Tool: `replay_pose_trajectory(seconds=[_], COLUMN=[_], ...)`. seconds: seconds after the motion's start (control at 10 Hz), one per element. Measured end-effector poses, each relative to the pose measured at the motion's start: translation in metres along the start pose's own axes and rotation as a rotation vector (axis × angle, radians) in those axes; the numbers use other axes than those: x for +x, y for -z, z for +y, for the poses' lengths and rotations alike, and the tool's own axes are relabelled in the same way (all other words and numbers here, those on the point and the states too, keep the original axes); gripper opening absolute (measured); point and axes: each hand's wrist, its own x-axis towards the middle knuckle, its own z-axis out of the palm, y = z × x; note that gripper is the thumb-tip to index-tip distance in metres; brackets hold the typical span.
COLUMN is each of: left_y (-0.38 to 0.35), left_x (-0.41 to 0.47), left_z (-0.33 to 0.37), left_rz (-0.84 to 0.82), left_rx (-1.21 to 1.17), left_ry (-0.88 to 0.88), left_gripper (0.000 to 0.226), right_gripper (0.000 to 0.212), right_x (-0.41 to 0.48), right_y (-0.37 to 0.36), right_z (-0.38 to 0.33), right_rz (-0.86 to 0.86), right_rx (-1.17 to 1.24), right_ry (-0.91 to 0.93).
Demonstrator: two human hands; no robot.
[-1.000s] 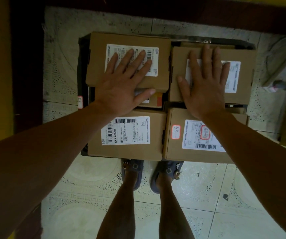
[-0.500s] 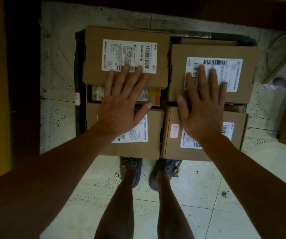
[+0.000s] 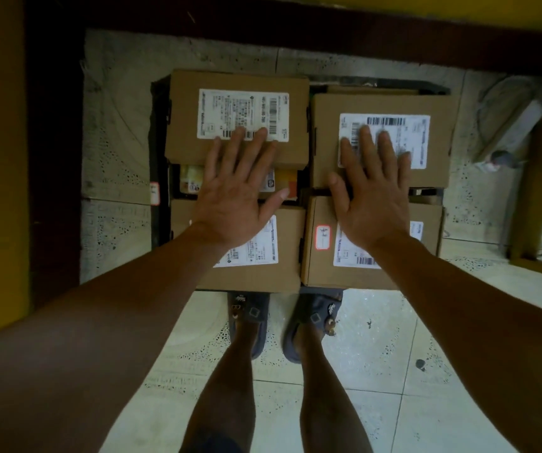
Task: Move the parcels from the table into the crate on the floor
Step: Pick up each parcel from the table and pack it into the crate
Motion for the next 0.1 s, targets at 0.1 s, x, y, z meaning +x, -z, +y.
replay_pose_trajectory(seconds=[0.1], left_y=[0.0332], left_x=[-0.0048], left_z=[0.0077], left_rz=[0.007], left_rx=[-0.101], left_ry=[0.044], left_gripper=[0.070], right_gripper=[0.069], right_x=[-0.0174], right_y=[0.0324], right_z=[-0.0079], right_rz=[-0.007], right_rx=[0.045], right_ry=[-0.067])
